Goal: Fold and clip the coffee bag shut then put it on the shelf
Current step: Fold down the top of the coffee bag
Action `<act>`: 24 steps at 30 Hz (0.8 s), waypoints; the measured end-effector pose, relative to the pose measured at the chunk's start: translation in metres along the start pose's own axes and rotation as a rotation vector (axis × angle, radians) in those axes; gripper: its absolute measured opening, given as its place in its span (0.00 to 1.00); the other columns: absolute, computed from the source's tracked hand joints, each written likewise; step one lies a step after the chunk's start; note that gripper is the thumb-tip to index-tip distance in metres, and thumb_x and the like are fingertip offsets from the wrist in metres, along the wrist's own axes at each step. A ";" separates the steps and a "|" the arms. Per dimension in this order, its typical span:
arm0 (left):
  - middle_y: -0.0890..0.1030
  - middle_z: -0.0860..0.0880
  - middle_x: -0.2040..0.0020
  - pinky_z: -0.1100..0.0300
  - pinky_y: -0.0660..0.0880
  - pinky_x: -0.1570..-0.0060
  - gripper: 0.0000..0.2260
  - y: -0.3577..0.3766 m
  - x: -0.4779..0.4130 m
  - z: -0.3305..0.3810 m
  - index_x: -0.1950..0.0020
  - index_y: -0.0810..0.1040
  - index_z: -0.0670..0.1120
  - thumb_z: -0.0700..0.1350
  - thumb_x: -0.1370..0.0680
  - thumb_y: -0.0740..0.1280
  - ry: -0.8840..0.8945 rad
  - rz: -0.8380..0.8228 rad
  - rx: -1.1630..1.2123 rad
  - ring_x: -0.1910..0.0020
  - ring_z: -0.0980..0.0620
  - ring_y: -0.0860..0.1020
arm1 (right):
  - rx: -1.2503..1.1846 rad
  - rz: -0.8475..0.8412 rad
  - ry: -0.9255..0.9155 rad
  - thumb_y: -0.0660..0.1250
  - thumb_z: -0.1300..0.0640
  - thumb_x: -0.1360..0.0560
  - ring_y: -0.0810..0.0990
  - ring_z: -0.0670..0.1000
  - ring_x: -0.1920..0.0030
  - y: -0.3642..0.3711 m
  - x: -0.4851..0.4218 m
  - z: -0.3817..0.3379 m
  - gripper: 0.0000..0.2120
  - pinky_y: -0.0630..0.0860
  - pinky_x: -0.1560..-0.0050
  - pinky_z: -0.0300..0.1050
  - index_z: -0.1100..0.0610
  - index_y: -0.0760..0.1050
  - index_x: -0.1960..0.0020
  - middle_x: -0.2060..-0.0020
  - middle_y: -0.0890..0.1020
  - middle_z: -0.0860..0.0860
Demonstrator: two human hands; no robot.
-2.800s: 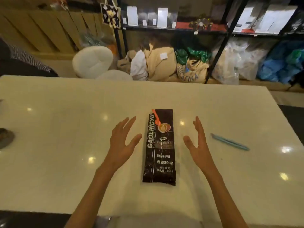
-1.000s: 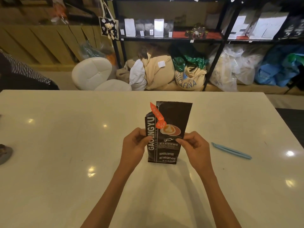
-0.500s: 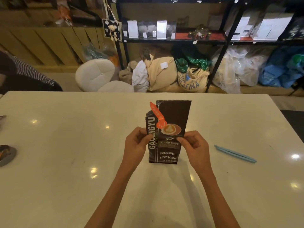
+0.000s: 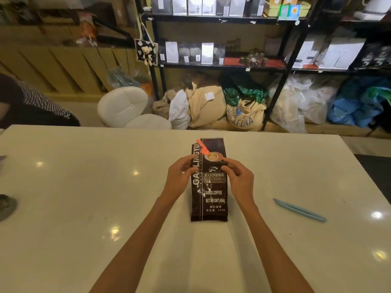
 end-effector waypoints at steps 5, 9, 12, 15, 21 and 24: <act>0.78 0.42 0.50 0.52 0.77 0.45 0.06 0.000 0.009 0.005 0.51 0.84 0.39 0.32 0.27 0.73 0.001 0.136 -0.024 0.52 0.47 0.80 | 0.030 0.056 -0.006 0.73 0.61 0.26 0.80 0.41 0.52 -0.011 0.007 -0.007 0.08 0.79 0.53 0.33 0.48 0.84 0.54 0.52 0.79 0.45; 0.74 0.42 0.43 0.57 0.75 0.44 0.03 0.011 0.024 0.003 0.46 0.75 0.39 0.36 0.20 0.64 0.011 -0.014 0.142 0.43 0.48 0.77 | -0.180 -0.036 0.110 0.68 0.59 0.22 0.83 0.41 0.52 -0.010 0.020 -0.007 0.07 0.79 0.55 0.34 0.46 0.80 0.52 0.53 0.83 0.46; 0.79 0.43 0.50 0.58 0.81 0.59 0.04 0.030 0.034 0.001 0.44 0.70 0.42 0.41 0.16 0.59 -0.179 -0.001 0.310 0.53 0.47 0.81 | -0.326 -0.057 0.273 0.66 0.51 0.20 0.86 0.46 0.55 0.008 0.036 -0.004 0.06 0.81 0.63 0.38 0.47 0.74 0.44 0.52 0.84 0.47; 0.81 0.41 0.51 0.46 0.83 0.59 0.02 0.042 0.041 -0.006 0.48 0.71 0.51 0.45 0.17 0.60 -0.285 0.146 0.332 0.55 0.41 0.83 | -0.237 -0.024 0.237 0.68 0.47 0.22 0.85 0.46 0.53 0.022 0.043 0.000 0.12 0.83 0.61 0.39 0.45 0.74 0.40 0.49 0.83 0.46; 0.82 0.48 0.55 0.54 0.82 0.62 0.06 0.047 0.039 -0.010 0.52 0.71 0.55 0.46 0.17 0.59 -0.283 0.237 0.259 0.57 0.52 0.84 | -0.062 0.153 0.250 0.63 0.45 0.20 0.82 0.35 0.60 0.029 0.038 0.008 0.09 0.76 0.65 0.28 0.49 0.76 0.50 0.59 0.83 0.44; 0.81 0.50 0.56 0.54 0.81 0.61 0.07 0.047 0.038 -0.010 0.53 0.71 0.55 0.46 0.16 0.58 -0.273 0.244 0.225 0.60 0.56 0.82 | -0.022 0.202 0.243 0.59 0.46 0.18 0.80 0.33 0.62 0.028 0.037 0.010 0.15 0.74 0.65 0.26 0.54 0.78 0.52 0.61 0.82 0.45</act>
Point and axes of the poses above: each hand's wrist, its own x-axis away from the middle knuckle, its own y-axis out of the palm, z = x × y, the point moved 2 cm from there along -x, towards the middle knuckle
